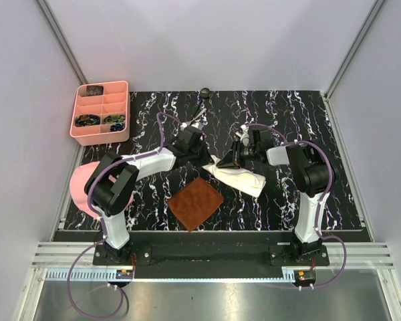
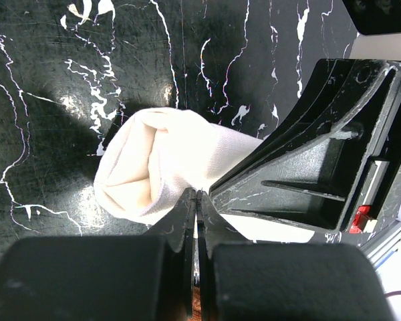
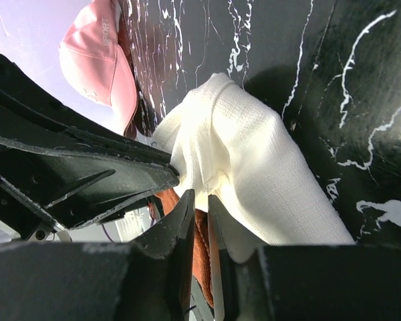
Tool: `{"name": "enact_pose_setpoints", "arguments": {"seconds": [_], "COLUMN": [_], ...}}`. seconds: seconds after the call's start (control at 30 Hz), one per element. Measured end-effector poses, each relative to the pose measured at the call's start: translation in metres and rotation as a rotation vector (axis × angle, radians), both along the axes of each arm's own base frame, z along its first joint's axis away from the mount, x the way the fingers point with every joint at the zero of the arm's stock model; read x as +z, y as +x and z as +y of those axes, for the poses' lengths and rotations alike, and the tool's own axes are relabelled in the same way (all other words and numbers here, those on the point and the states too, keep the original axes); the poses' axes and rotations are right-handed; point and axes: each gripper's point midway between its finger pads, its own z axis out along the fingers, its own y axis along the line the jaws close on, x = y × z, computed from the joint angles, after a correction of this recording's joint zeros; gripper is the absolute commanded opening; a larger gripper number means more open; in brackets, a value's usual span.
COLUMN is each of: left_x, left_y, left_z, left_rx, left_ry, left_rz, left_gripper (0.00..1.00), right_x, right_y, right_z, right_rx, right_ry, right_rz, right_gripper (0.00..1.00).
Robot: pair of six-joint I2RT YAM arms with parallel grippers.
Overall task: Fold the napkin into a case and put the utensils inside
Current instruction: Grasp the top corner of the smaller rectangle folded napkin from the folded napkin.
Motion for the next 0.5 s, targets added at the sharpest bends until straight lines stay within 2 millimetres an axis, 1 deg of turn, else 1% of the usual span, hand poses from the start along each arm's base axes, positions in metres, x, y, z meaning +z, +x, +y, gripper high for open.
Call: {"name": "enact_pose_setpoints", "arguments": {"seconds": [0.2,0.37,0.4,0.5], "left_x": [0.000,-0.001,-0.001,-0.006], "left_y": [0.000,0.001,0.002,0.002], "left_z": [0.000,0.001,0.002,0.008], "left_rx": [-0.001,0.004,0.007,0.024], "left_ry": [0.000,0.005,0.006,0.019], "left_rz": [0.000,-0.002,-0.002,0.005], "left_gripper": [0.00,0.00,0.00,0.00], "right_x": [-0.004,-0.011,-0.014,-0.020], "right_y": [0.000,0.002,0.003,0.005], "right_z": [0.010,0.028,0.033,0.042], "right_rx": [0.019,0.052,0.062,0.082], "right_ry": [0.006,0.019,0.026,0.038], "right_rz": [0.004,0.018,0.023,0.037], "right_gripper": [0.20,0.19,0.20,0.20]}}
